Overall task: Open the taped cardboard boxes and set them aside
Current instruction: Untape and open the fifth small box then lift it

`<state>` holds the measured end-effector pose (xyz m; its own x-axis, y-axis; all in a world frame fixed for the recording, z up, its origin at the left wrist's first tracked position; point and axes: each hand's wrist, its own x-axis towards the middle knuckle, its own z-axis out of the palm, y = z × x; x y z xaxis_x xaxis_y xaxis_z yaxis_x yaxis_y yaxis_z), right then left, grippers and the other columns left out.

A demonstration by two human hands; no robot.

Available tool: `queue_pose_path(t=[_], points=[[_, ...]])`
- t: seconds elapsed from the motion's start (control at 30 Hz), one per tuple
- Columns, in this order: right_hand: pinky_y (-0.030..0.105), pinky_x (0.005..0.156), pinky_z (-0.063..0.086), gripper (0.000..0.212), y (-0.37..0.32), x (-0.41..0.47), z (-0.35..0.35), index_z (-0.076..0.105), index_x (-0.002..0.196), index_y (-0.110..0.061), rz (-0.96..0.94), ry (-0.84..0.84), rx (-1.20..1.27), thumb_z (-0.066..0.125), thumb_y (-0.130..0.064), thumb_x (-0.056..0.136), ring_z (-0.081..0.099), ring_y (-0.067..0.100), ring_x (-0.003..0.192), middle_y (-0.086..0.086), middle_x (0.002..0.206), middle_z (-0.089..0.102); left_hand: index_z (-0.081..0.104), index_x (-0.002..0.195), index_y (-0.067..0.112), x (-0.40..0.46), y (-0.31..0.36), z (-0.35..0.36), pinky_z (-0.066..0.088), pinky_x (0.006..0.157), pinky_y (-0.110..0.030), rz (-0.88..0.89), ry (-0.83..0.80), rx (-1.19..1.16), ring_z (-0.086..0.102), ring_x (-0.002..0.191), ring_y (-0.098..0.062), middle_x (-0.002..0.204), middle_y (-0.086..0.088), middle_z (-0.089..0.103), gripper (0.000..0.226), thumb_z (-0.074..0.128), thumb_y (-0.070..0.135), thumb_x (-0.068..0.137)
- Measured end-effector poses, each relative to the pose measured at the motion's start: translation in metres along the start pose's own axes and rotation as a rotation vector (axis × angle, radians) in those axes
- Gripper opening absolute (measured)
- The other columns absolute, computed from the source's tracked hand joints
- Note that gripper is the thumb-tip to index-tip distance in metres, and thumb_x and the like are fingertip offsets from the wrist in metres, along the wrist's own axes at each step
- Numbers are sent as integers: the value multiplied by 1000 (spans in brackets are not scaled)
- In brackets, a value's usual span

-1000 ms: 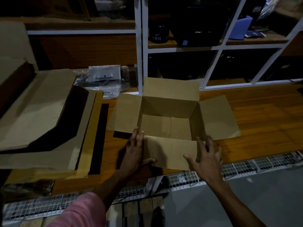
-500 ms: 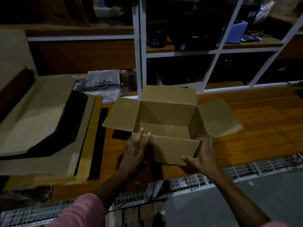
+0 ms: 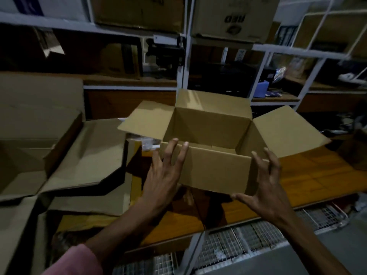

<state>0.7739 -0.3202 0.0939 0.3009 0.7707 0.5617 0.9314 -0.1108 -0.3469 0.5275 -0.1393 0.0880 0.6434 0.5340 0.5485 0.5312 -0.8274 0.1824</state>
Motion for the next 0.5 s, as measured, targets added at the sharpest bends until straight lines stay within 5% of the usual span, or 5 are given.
queue_pose_path(t=[0.17, 0.33, 0.5], points=[[64, 89, 55, 132, -51, 15, -27, 7, 160, -39, -62, 51, -30, 80, -64, 53, 13, 39, 152, 3, 167, -10, 4, 160, 28, 4, -9, -64, 59, 77, -60, 40, 47, 7, 33, 129, -51, 163, -14, 9, 130, 92, 22, 66], [66, 100, 44, 147, -90, 33, -41, 5, 161, -33, -173, 60, -89, 97, -49, 47, 3, 37, 154, 6, 168, -12, 0, 160, 30, -4, -21, -114, 57, 84, -63, 22, 86, 6, 28, 130, -50, 167, -6, -1, 136, 94, 26, 62], [70, 97, 48, 138, -114, 56, -44, 9, 161, -29, -290, 84, -27, 93, -53, 54, 7, 37, 154, 8, 168, -7, -4, 159, 33, -14, -30, -158, 54, 87, -69, -11, 140, 68, 16, 141, -54, 167, -1, -3, 136, 93, 34, 63]])
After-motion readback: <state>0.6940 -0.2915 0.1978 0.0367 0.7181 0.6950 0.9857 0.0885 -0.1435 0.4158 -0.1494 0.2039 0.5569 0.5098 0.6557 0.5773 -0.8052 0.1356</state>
